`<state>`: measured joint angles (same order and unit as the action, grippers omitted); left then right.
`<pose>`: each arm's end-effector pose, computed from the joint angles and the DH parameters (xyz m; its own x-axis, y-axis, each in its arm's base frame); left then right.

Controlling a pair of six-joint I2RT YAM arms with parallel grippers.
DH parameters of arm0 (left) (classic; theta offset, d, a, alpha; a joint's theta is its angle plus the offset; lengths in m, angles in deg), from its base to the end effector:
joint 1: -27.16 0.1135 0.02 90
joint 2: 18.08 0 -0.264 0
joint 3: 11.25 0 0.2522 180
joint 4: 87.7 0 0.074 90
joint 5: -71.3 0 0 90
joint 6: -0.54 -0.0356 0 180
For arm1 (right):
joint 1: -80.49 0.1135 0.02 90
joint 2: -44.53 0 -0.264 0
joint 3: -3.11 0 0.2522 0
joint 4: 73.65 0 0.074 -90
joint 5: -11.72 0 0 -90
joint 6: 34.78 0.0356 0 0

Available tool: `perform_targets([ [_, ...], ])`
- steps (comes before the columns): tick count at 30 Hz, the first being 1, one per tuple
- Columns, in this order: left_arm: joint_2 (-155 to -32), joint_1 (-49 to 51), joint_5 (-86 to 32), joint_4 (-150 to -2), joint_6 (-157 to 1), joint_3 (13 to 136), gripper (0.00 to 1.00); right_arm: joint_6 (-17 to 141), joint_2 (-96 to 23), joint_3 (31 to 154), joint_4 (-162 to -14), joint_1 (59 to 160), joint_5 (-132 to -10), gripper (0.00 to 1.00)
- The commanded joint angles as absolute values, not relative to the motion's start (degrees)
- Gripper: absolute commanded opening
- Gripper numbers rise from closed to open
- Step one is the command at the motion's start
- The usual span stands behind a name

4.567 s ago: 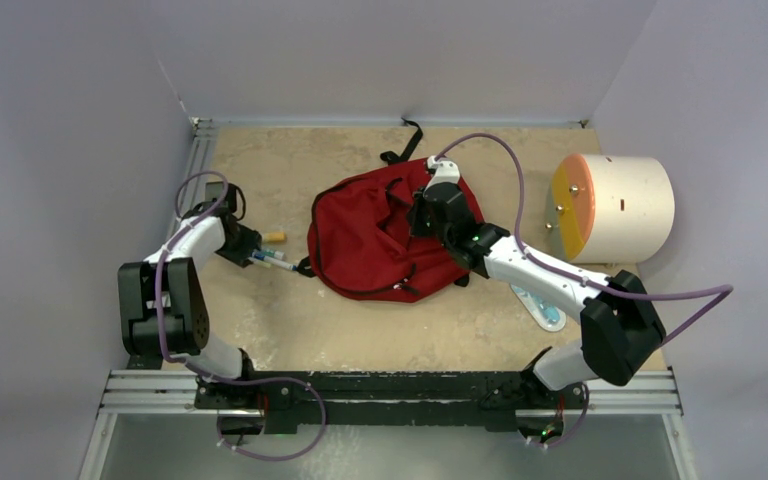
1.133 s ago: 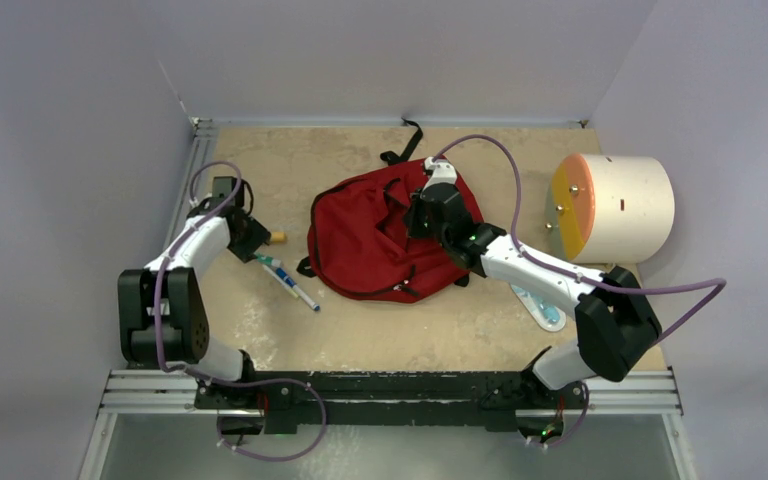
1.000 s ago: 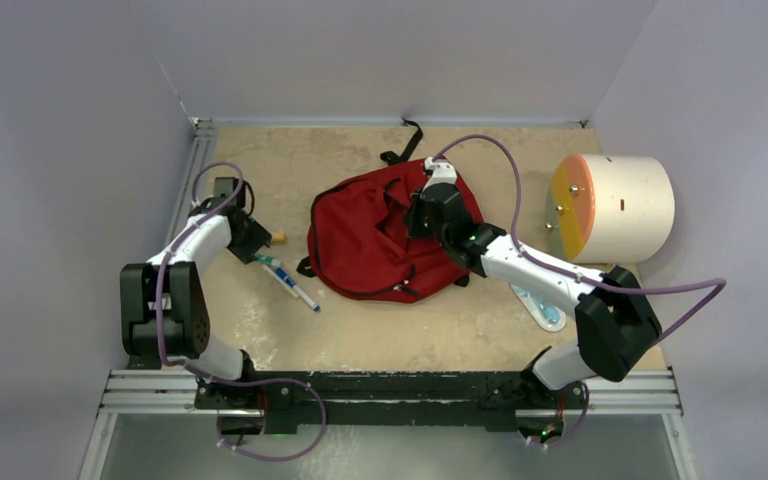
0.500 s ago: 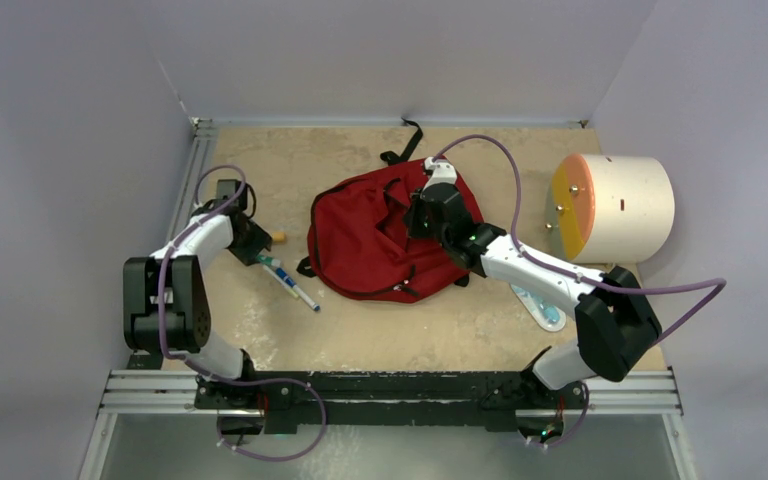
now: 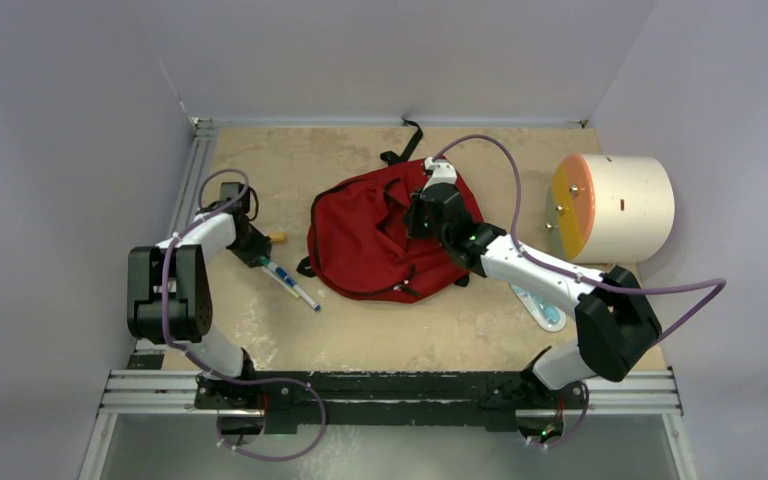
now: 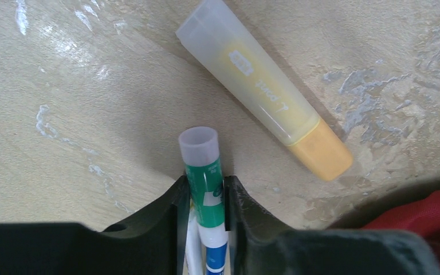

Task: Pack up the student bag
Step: Pick up the stationery from the center of the board.

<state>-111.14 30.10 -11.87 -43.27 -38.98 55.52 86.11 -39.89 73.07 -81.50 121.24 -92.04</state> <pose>0.2957 0.0194 0.1622 -0.5303 -0.7942 -0.2967 -0.7845 0.5924 -0.1833 0.2623 0.2149 0.2721 -0.4867 0.2389 -0.8403 -0.2534 0.8819 0.3975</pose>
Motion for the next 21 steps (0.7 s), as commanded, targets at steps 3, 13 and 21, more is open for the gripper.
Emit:
perform_targets([
  [3,-111.58,30.47,-10.71,-45.19,-38.03,54.56,0.15,87.04,-39.14,74.18,-79.94,121.37,-91.64,0.00],
  [13,-104.17,30.47,-13.45,-41.89,-37.05,59.47,0.00,86.99,-39.45,74.87,-80.24,121.37,-91.11,0.00],
  [21,-91.75,30.15,-21.59,-42.87,-42.14,60.33,0.00,86.81,-37.64,75.61,-81.81,121.41,-92.30,0.00],
])
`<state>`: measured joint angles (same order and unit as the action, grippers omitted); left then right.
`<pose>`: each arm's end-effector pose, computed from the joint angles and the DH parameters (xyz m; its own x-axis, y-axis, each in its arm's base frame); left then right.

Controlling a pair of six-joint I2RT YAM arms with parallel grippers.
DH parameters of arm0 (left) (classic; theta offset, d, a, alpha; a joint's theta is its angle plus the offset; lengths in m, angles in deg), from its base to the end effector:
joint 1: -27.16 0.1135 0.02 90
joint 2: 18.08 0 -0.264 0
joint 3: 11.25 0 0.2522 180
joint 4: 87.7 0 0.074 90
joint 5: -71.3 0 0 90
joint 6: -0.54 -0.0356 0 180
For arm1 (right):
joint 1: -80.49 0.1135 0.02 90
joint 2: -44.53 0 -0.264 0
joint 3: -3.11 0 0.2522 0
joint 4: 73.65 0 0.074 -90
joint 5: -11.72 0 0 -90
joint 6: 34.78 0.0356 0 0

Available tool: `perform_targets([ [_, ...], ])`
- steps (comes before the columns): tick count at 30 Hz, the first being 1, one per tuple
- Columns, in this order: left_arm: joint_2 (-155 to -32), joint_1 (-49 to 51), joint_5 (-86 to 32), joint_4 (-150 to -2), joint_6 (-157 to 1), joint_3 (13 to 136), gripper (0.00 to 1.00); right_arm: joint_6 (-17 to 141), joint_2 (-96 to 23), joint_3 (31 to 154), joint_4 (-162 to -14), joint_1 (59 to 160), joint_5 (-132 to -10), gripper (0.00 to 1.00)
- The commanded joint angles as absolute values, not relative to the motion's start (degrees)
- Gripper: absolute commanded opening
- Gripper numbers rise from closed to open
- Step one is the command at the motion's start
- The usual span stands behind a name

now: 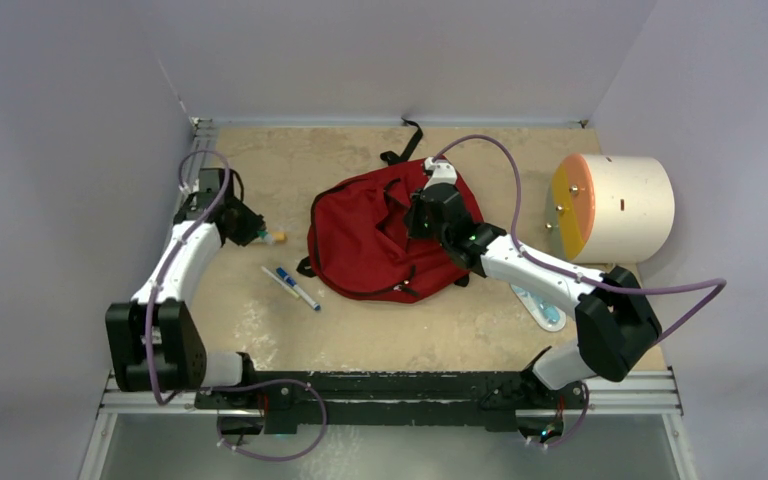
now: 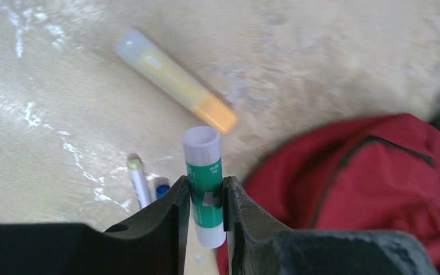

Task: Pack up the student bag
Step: Pick up the stationery from the center of the board, then place the stationery in the student bag.

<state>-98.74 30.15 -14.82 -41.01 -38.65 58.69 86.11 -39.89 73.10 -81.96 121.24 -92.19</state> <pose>0.2834 0.0172 0.2348 -0.4631 -0.7985 -0.3845 -0.7080 0.5943 -0.3814 0.2622 0.2146 0.2714 -0.4904 0.2353 -0.8392 -0.2493 0.8848 0.3937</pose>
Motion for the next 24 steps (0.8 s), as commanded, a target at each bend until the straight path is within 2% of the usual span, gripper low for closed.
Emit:
perform_targets([
  [1,-90.01,29.78,-24.87,-43.80,-42.39,59.77,0.00,86.59,-37.47,75.50,-81.59,121.36,-92.17,0.00],
  [5,-85.68,23.55,-35.29,-51.89,-39.41,55.09,0.00,86.04,-37.60,76.46,-81.76,121.36,-91.40,0.00],
  [10,-86.89,11.56,-40.61,-66.48,-33.90,50.04,0.00,87.21,-35.78,76.57,-80.70,121.36,-91.95,0.00],
  [15,-93.23,4.02,-41.30,-77.53,-34.50,51.63,0.00,88.43,-34.66,76.77,-79.24,121.36,-91.23,0.00],
  [24,-104.18,-0.02,-38.81,-84.49,-31.27,57.63,0.00,91.40,-35.16,76.72,-77.21,121.36,-88.05,0.00],
])
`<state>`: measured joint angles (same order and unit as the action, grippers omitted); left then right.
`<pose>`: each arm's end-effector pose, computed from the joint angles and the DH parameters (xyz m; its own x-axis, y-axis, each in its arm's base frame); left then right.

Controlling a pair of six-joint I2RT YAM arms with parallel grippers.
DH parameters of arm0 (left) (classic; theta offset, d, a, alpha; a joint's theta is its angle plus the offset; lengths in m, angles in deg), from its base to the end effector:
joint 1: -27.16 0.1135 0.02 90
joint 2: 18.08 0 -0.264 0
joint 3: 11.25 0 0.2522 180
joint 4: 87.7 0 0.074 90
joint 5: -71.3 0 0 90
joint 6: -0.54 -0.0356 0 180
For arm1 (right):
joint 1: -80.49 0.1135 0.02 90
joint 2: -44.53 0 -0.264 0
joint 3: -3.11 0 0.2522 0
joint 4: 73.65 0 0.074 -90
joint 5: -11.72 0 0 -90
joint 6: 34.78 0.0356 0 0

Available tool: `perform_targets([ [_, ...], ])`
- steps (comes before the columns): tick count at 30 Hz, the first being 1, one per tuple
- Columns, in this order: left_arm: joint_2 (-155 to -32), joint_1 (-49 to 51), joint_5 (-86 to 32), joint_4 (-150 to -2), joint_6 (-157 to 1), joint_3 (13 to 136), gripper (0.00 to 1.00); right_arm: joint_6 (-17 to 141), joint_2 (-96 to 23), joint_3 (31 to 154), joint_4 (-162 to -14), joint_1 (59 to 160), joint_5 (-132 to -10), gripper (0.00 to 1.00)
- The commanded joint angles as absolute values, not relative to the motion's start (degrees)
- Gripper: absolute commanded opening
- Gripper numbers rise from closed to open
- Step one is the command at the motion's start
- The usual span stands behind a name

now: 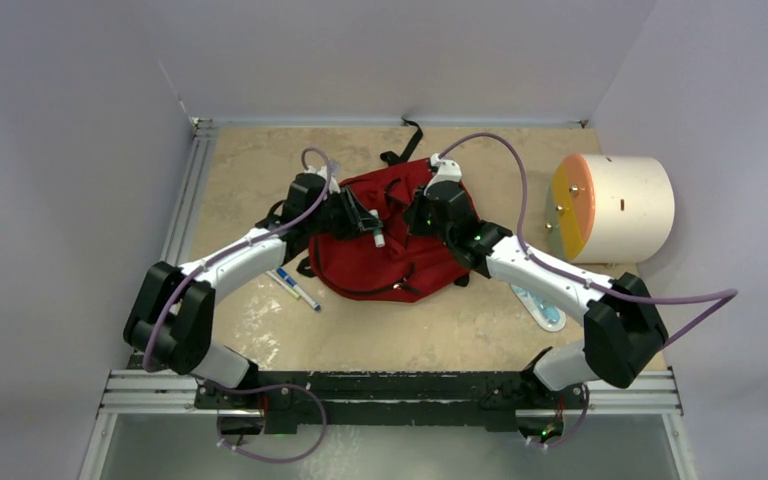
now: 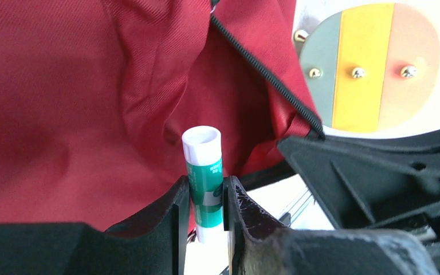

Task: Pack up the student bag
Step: Place the stationery in the student bag.

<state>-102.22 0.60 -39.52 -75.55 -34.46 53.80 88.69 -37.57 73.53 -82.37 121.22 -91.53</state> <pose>0.2833 -0.1558 0.2380 -0.8311 -0.4405 -0.3394 0.0156 0.5916 -0.8061 0.2573 0.2108 0.2861 -0.4808 0.2944 -0.8259 -0.2483 0.8577 0.4503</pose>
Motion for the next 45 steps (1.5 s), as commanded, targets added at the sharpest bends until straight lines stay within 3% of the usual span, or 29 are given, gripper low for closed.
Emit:
perform_targets([
  [1,-104.80,-0.12,-38.35,-85.16,-30.48,58.23,0.00,91.55,-35.25,76.77,-77.05,121.36,-87.56,0.00],
  [12,-111.20,-3.13,-31.76,-86.99,-27.44,62.24,0.00,93.71,-35.93,77.70,-76.88,121.36,-84.84,0.00],
  [22,-111.30,-8.15,-28.27,-87.99,-25.24,58.34,0.00,96.13,-34.92,79.76,-77.77,121.36,-86.80,0.00],
  [31,-118.47,-9.10,-34.14,-87.70,-30.36,65.66,0.00,95.73,-35.14,79.53,-77.48,121.36,-85.94,0.00],
  [32,-118.85,-9.05,-34.51,-86.26,-31.08,66.93,0.03,95.59,-35.10,79.25,-77.48,121.36,-85.82,0.00],
  [38,-115.85,-9.01,-33.80,-81.10,-32.75,67.98,0.39,95.67,-34.11,77.48,-77.50,121.36,-86.42,0.00],
  [41,-112.75,-8.98,-32.92,-77.47,-33.72,67.37,0.47,95.71,-33.43,76.88,-77.57,121.40,-86.55,0.00],
  [45,-107.72,-8.43,-30.73,-71.34,-35.37,66.60,0.49,95.53,-33.10,76.47,-77.56,121.36,-87.04,0.00],
])
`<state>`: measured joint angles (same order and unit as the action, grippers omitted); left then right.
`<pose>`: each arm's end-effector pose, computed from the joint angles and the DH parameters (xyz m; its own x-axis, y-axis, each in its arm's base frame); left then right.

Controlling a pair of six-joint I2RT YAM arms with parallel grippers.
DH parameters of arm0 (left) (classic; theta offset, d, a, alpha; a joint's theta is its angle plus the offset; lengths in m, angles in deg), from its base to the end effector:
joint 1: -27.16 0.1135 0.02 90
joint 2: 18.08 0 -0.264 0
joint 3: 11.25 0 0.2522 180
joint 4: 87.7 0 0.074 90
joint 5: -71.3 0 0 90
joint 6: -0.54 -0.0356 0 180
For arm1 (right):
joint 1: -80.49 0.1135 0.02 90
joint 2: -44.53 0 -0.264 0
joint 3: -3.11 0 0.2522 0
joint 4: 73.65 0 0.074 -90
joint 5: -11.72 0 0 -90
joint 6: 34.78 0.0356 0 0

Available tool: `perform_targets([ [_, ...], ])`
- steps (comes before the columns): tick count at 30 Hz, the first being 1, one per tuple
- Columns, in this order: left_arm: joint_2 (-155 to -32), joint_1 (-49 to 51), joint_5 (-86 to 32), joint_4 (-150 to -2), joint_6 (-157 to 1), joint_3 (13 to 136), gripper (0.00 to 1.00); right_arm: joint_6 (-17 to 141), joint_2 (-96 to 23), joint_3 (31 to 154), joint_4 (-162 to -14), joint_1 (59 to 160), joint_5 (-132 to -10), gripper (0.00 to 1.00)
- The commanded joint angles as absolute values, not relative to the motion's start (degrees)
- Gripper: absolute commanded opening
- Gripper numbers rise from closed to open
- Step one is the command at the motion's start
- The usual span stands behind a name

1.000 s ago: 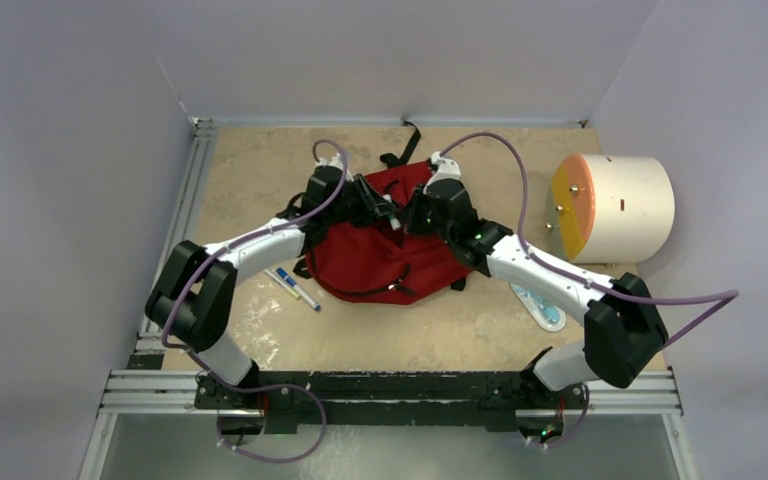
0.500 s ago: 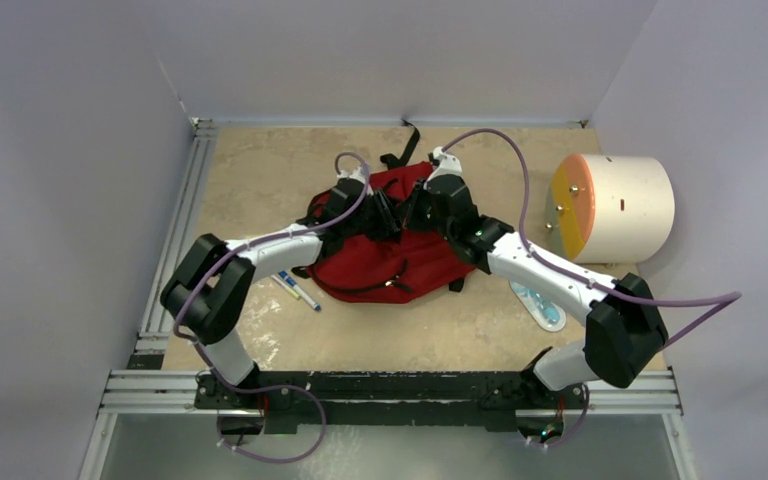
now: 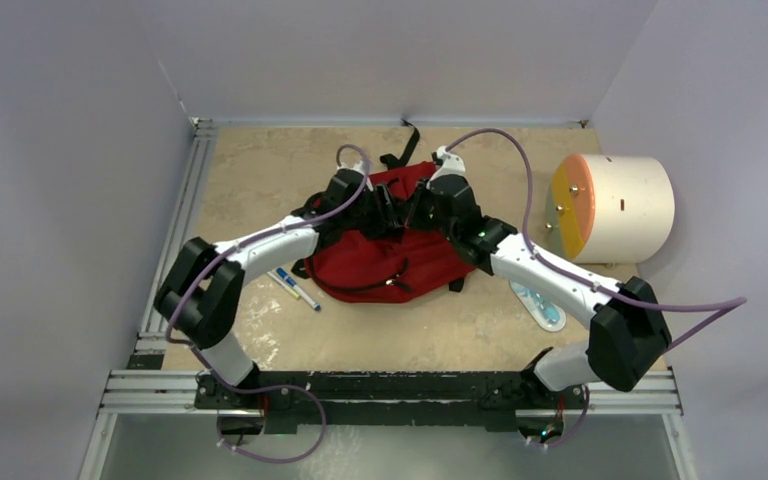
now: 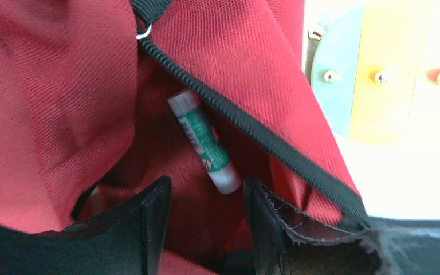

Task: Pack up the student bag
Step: Place the stationery in the student bag, then pick up the stationery from the center of the board.

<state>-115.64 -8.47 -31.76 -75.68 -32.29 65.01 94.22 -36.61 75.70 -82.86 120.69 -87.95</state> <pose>0.3046 -0.2282 0.2239 -0.8479 -0.3994 -0.3487 0.0157 0.6385 -0.7695 0.2579 0.2101 0.3036 -0.5046 0.3858 -0.7724 -0.2529 0.7893 0.5595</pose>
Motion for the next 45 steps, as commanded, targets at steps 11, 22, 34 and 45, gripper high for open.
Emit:
perform_targets([
  [11,-89.96,-4.82,-20.53,-52.48,-37.09,59.11,0.46,93.31,-33.74,75.58,-78.09,121.36,-87.27,0.00],
  [22,-73.32,3.26,-16.46,-33.45,-26.84,52.94,0.47,88.79,-34.77,76.04,-78.96,121.36,-88.30,0.00],
  [34,-76.23,3.32,-4.58,-21.18,-12.56,57.22,0.70,85.01,-35.83,77.26,-78.12,121.36,-90.05,0.00],
  [45,-88.40,7.97,4.67,-21.27,-16.99,64.30,0.73,82.90,-37.50,80.04,-79.42,121.29,-90.22,0.00],
])
